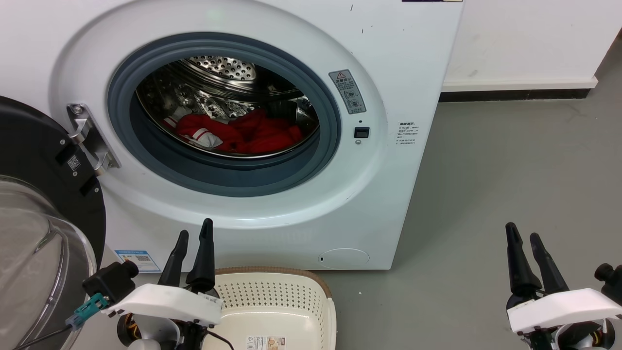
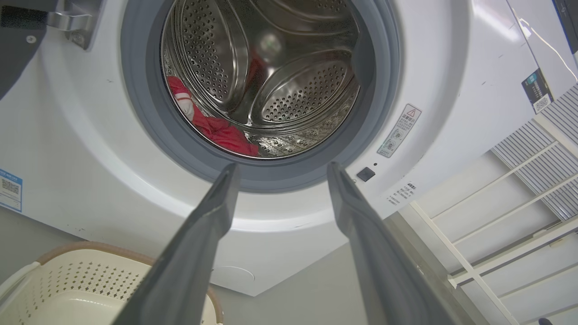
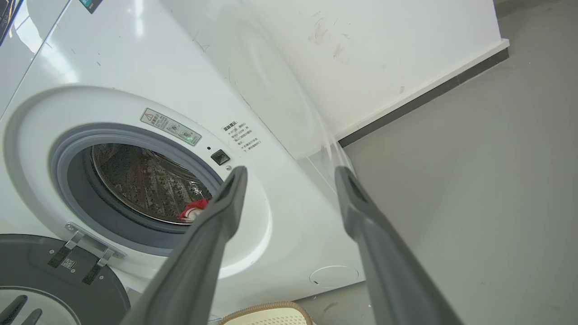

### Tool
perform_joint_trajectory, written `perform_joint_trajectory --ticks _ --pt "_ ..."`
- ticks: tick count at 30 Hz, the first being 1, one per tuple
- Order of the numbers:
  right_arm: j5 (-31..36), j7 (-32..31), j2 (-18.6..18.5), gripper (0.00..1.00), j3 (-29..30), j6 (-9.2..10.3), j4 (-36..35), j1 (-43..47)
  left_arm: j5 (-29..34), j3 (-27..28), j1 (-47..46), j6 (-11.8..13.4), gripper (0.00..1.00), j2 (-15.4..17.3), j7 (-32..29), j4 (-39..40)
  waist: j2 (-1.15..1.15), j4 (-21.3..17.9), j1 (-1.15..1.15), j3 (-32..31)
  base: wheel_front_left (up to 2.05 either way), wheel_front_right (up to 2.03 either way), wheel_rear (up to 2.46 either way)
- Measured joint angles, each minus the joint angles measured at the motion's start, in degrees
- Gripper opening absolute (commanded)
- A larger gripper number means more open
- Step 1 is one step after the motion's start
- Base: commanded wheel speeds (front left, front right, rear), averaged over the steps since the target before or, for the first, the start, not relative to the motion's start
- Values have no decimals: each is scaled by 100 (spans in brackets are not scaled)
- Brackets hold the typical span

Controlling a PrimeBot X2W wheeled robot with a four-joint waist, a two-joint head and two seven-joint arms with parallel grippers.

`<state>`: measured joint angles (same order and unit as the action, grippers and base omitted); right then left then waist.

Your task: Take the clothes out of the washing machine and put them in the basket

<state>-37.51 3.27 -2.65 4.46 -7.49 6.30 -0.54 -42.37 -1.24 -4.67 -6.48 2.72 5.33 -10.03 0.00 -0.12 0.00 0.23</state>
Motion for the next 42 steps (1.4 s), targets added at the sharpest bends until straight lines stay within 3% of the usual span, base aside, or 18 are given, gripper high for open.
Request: perform_joint_trajectory --ticks 23,42 --pt "1829 32 -3 100 9 0 -303 177 1758 -225 -62 222 100 36 400 53 0 2 0 4 0 0 0" --pt "2789 174 -5 100 -5 -1 -375 268 2717 -332 -106 403 100 79 632 -141 0 33 0 -14 0 0 0"
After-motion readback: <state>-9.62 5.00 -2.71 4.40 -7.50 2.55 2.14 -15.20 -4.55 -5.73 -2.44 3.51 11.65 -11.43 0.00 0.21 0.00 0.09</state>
